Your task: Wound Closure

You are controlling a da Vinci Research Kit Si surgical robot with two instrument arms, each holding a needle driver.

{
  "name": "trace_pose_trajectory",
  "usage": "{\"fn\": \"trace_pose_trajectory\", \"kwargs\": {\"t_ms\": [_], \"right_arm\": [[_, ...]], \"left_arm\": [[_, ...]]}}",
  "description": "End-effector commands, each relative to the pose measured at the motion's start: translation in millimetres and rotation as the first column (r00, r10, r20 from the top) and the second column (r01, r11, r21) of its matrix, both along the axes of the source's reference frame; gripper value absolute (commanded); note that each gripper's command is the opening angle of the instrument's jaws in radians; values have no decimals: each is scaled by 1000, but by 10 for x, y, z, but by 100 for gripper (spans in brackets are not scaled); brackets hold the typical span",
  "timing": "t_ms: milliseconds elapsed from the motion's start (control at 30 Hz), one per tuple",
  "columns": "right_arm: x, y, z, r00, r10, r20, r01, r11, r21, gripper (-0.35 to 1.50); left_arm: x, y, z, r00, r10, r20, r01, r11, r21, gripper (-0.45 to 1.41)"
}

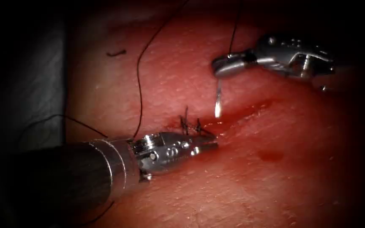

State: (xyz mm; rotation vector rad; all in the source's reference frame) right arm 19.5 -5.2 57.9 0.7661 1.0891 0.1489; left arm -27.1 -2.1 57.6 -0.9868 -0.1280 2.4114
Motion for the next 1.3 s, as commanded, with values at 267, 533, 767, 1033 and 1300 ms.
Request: {"fn": "trace_pose_trajectory", "kwargs": {"t_ms": [267, 533, 767, 1033, 1300], "right_arm": [[15, 10, 6, 999, 0, -52, 1, 1000, 27, -35], [31, 3, 21, 989, -102, -106, 118, 982, 148, -35], [30, -26, 31, 996, -91, -16, 91, 927, 364, -35], [25, -54, 33, 996, -74, 58, 34, 855, 518, -35], [24, -54, 32, 996, -22, 91, -40, 778, 627, -35]], "left_arm": [[-5, -3, 6, 1000, 1, 1, -1, 1000, 1, -13], [8, -10, -7, 1000, 4, -9, -4, 1000, 3, -13], [10, -6, -4, 1000, 4, -10, -4, 1000, 3, -13], [7, -6, -2, 1000, 2, -11, -2, 1000, 2, -13], [7, -6, -2, 1000, 2, -11, -2, 1000, 2, -13]]}}
